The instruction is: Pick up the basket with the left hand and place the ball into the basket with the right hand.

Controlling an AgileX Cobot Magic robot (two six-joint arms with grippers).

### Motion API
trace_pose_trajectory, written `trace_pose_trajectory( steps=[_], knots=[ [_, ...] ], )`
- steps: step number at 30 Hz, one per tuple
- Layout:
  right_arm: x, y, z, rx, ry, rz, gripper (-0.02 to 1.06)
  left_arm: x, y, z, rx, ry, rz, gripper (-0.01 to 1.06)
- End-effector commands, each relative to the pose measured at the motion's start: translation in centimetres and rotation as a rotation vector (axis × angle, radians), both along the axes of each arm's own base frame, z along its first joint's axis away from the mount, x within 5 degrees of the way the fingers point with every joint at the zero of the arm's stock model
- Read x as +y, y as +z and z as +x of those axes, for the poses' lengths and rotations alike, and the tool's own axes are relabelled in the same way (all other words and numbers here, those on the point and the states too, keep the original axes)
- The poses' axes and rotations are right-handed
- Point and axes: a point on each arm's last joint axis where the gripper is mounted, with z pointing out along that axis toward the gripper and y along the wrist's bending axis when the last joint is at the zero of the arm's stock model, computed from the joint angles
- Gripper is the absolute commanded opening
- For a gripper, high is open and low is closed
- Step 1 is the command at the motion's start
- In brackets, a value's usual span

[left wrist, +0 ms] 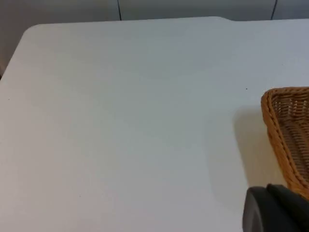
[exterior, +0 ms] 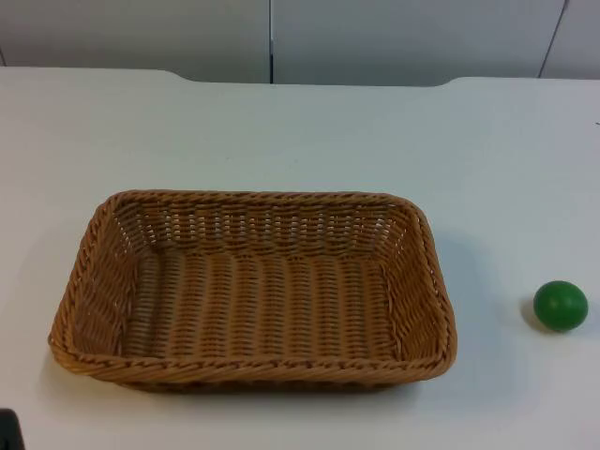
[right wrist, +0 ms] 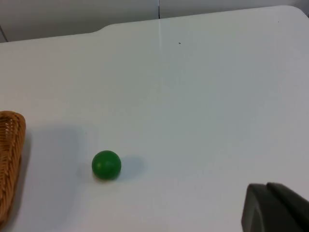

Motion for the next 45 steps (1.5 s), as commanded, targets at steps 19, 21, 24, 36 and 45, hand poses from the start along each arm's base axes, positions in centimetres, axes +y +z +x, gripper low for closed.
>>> trace_pose_trajectory(
  steps=[19, 21, 24, 36, 45],
  knots=[
    [0.0, -0.1, 0.2, 0.006, 0.003, 0.004, 0.00, -0.9, 19.2, 8.9, -0.049, -0.141, 0.023, 0.00],
    [0.0, -0.1, 0.2, 0.006, 0.003, 0.004, 0.00, -0.9, 20.7, 11.0, 0.013, -0.146, 0.024, 0.00],
    [0.0, -0.1, 0.2, 0.006, 0.003, 0.004, 0.00, -1.0, 22.4, 14.5, 0.074, -0.154, 0.022, 0.00],
    [0.0, -0.1, 0.3, 0.004, 0.003, 0.003, 0.00, -1.9, 14.1, 26.2, 0.459, -0.225, -0.092, 0.00],
    [0.0, -0.1, 0.3, 0.004, 0.003, 0.003, 0.00, -2.1, 4.7, 25.7, 0.729, -0.248, -0.126, 0.00]
  ],
)
